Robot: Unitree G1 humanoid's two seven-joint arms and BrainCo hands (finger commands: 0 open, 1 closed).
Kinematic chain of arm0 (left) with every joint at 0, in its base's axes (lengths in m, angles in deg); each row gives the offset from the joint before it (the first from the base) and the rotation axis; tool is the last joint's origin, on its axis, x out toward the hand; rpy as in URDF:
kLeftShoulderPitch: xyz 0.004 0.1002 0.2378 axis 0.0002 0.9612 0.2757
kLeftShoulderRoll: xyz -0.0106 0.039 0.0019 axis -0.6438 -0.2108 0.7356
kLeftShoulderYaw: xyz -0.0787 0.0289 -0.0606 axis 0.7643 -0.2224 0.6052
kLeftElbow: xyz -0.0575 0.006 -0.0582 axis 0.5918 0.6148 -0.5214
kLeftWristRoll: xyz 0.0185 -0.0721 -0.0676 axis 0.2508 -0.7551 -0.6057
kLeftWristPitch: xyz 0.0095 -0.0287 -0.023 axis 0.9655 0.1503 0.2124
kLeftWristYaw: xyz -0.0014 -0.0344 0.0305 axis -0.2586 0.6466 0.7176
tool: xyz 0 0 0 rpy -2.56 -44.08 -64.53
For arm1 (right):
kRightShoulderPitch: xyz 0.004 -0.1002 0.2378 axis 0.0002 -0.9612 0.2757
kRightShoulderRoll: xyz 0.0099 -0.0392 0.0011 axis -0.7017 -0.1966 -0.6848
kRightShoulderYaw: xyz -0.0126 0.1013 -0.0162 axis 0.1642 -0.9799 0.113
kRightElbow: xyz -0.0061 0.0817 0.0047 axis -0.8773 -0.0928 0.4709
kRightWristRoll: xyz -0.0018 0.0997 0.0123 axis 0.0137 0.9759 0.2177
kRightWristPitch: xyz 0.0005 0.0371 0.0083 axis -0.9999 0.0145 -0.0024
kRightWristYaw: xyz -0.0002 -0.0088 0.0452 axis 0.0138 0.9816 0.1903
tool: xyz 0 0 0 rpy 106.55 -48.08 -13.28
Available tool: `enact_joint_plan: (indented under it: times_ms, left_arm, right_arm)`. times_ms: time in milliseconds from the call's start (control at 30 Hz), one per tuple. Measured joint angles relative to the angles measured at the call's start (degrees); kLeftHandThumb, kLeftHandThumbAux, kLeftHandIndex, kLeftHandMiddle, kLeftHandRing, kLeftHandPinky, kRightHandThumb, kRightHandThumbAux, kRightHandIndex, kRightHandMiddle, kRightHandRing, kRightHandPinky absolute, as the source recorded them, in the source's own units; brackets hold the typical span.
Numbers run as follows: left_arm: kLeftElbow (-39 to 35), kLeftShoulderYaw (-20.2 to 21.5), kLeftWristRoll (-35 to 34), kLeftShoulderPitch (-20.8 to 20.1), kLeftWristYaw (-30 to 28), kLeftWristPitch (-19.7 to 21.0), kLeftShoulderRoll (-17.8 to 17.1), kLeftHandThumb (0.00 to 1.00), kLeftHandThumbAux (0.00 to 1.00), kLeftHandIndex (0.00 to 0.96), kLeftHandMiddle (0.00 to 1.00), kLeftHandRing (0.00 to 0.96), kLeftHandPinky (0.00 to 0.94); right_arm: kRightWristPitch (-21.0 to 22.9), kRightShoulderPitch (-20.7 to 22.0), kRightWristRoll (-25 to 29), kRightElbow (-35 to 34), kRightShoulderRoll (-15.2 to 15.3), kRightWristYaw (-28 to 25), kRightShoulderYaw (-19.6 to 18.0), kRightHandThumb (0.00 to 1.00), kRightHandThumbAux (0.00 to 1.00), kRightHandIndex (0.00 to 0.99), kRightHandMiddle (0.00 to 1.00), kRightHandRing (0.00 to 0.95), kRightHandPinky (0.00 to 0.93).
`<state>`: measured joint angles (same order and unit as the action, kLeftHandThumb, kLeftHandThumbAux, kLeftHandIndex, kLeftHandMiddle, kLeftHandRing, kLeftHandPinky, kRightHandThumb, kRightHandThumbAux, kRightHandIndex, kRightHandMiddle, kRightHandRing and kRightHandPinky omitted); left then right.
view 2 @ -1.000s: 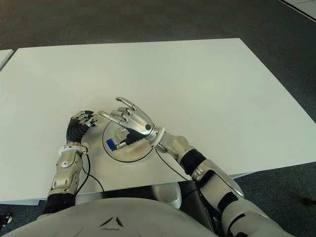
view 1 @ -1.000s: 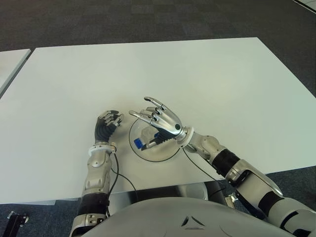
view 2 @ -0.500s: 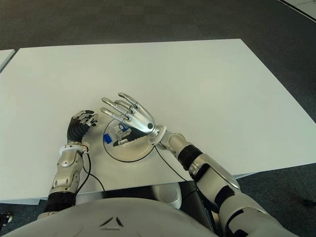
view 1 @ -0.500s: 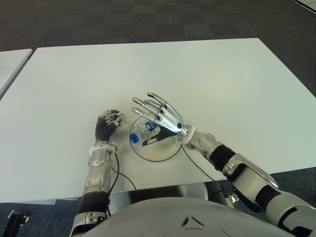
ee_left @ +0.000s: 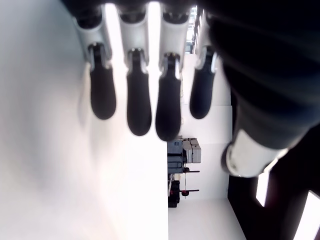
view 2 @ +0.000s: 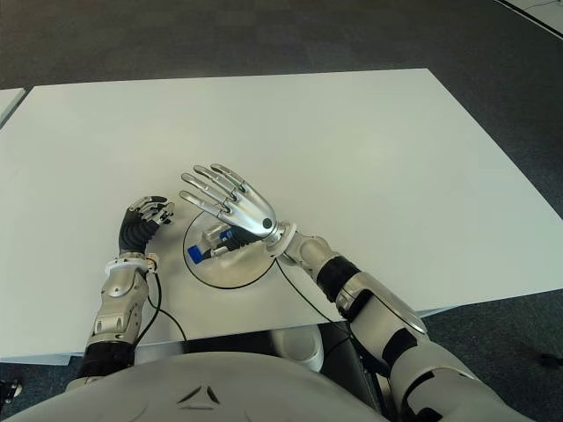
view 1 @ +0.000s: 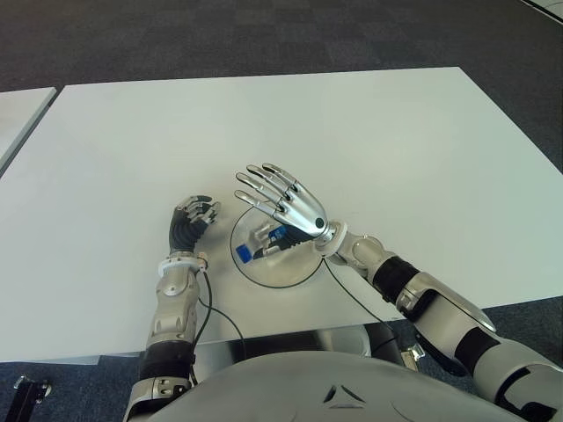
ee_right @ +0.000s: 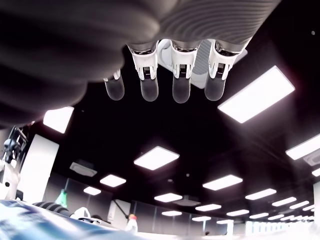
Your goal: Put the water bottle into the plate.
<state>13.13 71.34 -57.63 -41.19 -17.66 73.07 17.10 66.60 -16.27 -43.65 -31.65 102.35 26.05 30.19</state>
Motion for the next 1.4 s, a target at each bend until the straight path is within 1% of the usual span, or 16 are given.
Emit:
enact_joint_plan:
  times_ms: [267, 400, 500, 600, 800, 867, 967, 1067, 1167, 1233, 1400]
  left_arm:
    - [-0.4, 0.0, 0.0, 0.0, 0.0, 0.6, 0.0, 0.701, 0.714, 0.426, 0.543, 0.503, 0.494]
    - [-0.7, 0.0, 0.0, 0.1, 0.0, 0.9, 0.0, 0.703, 0.713, 0.428, 0.547, 0.508, 0.499]
    - [-0.9, 0.0, -0.1, 0.1, 0.0, 1.2, 0.0, 0.703, 0.713, 0.428, 0.550, 0.512, 0.500]
    - [-1.0, 0.0, -0.3, 0.1, 0.0, 1.3, 0.0, 0.705, 0.713, 0.429, 0.555, 0.518, 0.509]
    - [-1.1, 0.0, -0.5, 0.2, -0.1, 1.4, -0.1, 0.704, 0.714, 0.428, 0.554, 0.520, 0.506]
    - [-1.2, 0.0, -0.6, 0.2, -0.2, 1.5, -0.1, 0.704, 0.714, 0.428, 0.554, 0.519, 0.504]
    - [-1.2, 0.1, -1.1, 0.3, -0.6, 1.6, -0.1, 0.704, 0.714, 0.427, 0.552, 0.518, 0.500]
    - [-1.2, 0.1, -1.2, 0.3, -0.7, 1.6, -0.1, 0.704, 0.714, 0.428, 0.549, 0.517, 0.498]
    - [-1.2, 0.0, -1.2, 0.3, -0.9, 1.6, -0.2, 0.704, 0.714, 0.428, 0.542, 0.514, 0.497]
    - [-1.3, 0.0, -1.2, 0.3, -0.9, 1.6, -0.3, 0.704, 0.715, 0.428, 0.540, 0.514, 0.499]
    - [-1.3, 0.0, -1.2, 0.3, -1.0, 1.6, -0.3, 0.705, 0.714, 0.429, 0.543, 0.517, 0.503]
  right_arm:
    - [0.0, -0.1, 1.3, 0.1, -0.3, 0.5, -0.4, 0.059, 0.305, 0.000, 0.000, 0.000, 0.000]
    - [-0.2, -0.2, 3.0, 0.2, -0.5, 1.2, -1.2, 0.047, 0.322, 0.000, 0.000, 0.000, 0.000]
    - [-1.3, -0.7, 6.3, 0.2, -0.8, 0.8, -2.9, 0.038, 0.356, 0.000, 0.000, 0.000, 0.000]
    - [-3.2, -2.0, 11.0, 0.1, -1.1, -1.0, -5.4, 0.022, 0.408, 0.000, 0.000, 0.000, 0.000]
    - [-6.8, -3.4, 18.2, 0.1, -1.5, -3.6, -9.8, 0.003, 0.461, 0.000, 0.000, 0.000, 0.000]
    - [-8.7, -3.8, 21.5, 0.1, -2.0, -5.5, -11.4, 0.001, 0.493, 0.000, 0.000, 0.000, 0.000]
    - [-11.7, -4.8, 28.7, 0.0, -2.8, -11.4, -14.8, 0.000, 0.526, 0.000, 0.000, 0.000, 0.000]
    - [-12.8, -5.9, 34.3, -0.7, -3.3, -17.1, -17.9, 0.000, 0.560, 0.000, 0.000, 0.000, 0.000]
    - [-12.4, -7.4, 39.0, -2.4, -3.8, -22.5, -21.0, 0.009, 0.622, 0.000, 0.000, 0.000, 0.000]
    - [-11.5, -8.4, 41.2, -3.7, -4.1, -25.4, -22.9, 0.013, 0.642, 0.000, 0.000, 0.000, 0.000]
    - [-7.6, -11.1, 45.5, -7.1, -5.3, -31.0, -27.8, 0.021, 0.758, 0.000, 0.000, 0.000, 0.000]
